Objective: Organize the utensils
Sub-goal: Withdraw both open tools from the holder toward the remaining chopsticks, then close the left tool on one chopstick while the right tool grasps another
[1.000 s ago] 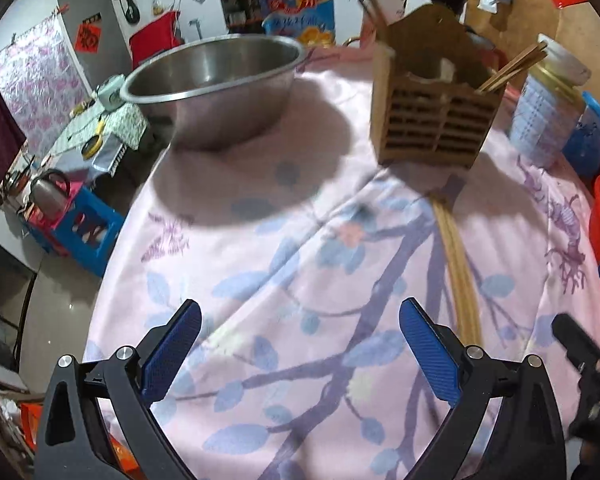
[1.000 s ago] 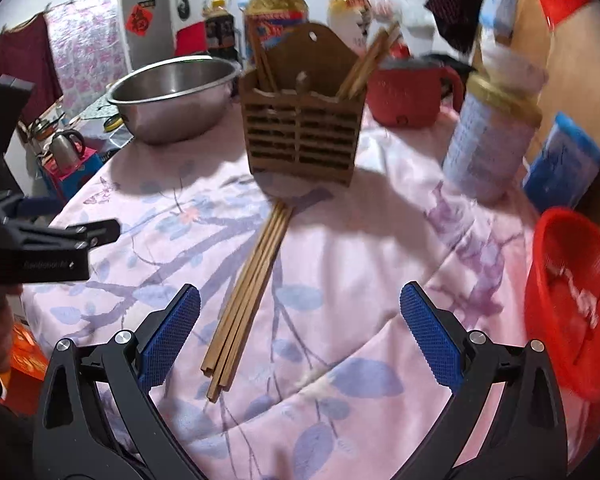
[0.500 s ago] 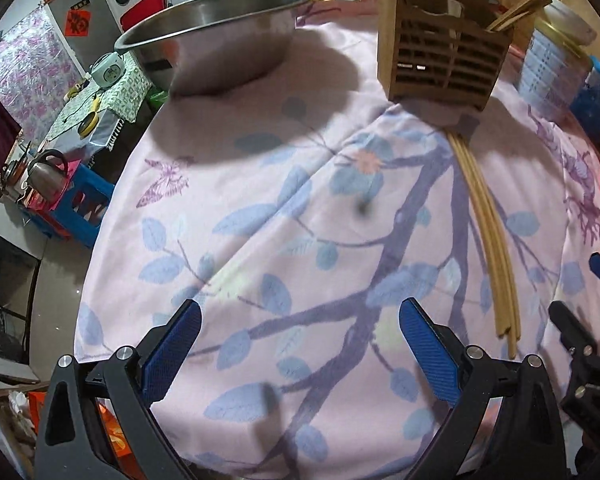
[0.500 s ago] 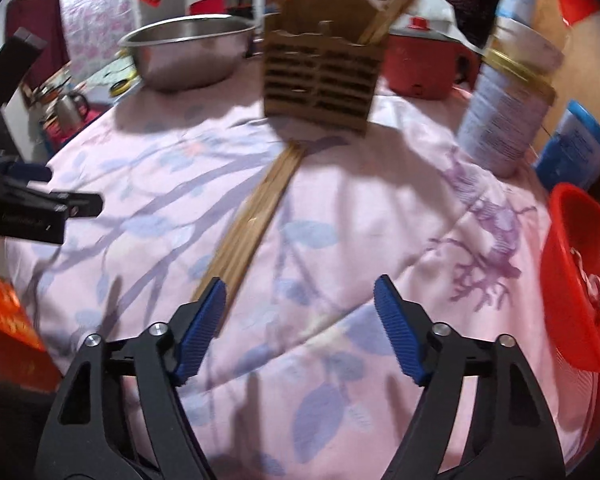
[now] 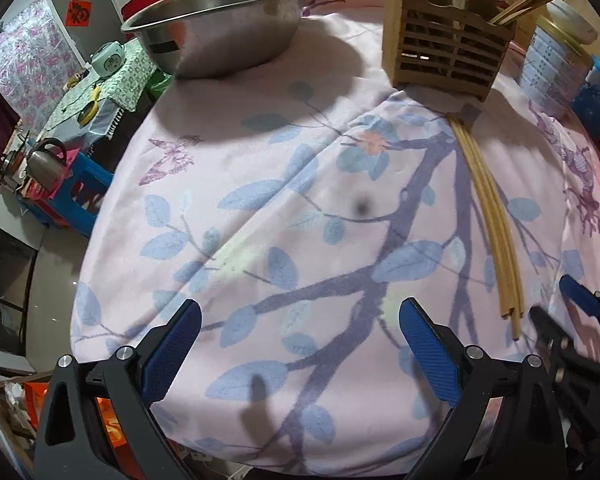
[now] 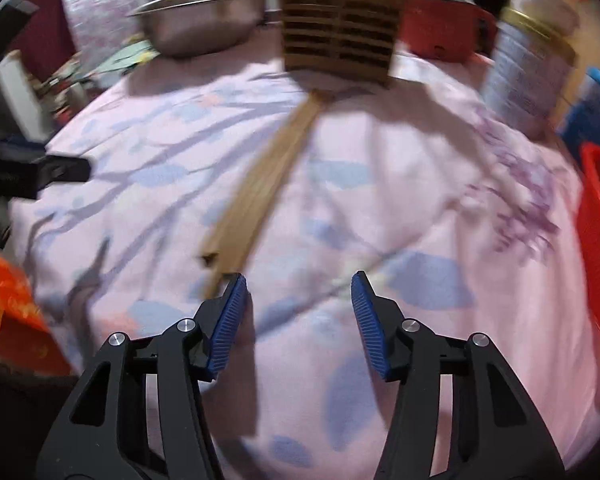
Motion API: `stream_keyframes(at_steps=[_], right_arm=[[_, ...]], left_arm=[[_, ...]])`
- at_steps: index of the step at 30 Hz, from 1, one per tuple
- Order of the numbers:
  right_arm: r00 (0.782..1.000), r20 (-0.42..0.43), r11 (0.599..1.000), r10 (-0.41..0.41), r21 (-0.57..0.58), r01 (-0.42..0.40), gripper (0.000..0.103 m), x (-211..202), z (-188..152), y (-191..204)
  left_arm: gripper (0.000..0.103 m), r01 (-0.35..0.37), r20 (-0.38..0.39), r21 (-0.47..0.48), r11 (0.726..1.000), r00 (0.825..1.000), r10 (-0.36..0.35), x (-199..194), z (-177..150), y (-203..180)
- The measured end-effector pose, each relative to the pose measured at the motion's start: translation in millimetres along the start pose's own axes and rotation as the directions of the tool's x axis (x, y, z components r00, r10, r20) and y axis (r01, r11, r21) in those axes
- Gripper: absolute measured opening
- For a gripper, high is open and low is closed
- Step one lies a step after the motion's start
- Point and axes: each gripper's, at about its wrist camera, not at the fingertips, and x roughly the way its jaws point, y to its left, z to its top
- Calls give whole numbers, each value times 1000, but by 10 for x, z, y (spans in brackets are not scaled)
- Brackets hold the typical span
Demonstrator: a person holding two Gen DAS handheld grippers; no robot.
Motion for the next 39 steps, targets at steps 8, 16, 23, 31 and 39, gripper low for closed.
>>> stream_keyframes(at_steps=[8, 16, 23, 31, 39], right_arm=[[997, 54, 999, -51, -15, 52, 47, -306, -25, -235], [995, 54, 992, -89, -82, 93, 48, -438, -135, -304], [993, 37, 989, -111, -93, 114, 48, -460, -204, -377], [993, 18, 986, -118, -119, 119, 48, -455, -243, -367], [993, 23, 987, -120, -103, 121, 48, -461, -207, -391]], left_arm=[[97, 86, 25, 50, 995, 996, -87, 46, 134, -353], [97, 139, 21, 112, 984, 990, -142, 234, 73, -556], [97, 212, 34, 188, 959, 975, -222, 220, -45, -706], [97, 224, 7, 271, 936, 972, -235, 309, -144, -877], [98, 152, 49, 189, 970, 985, -164, 391, -44, -692]])
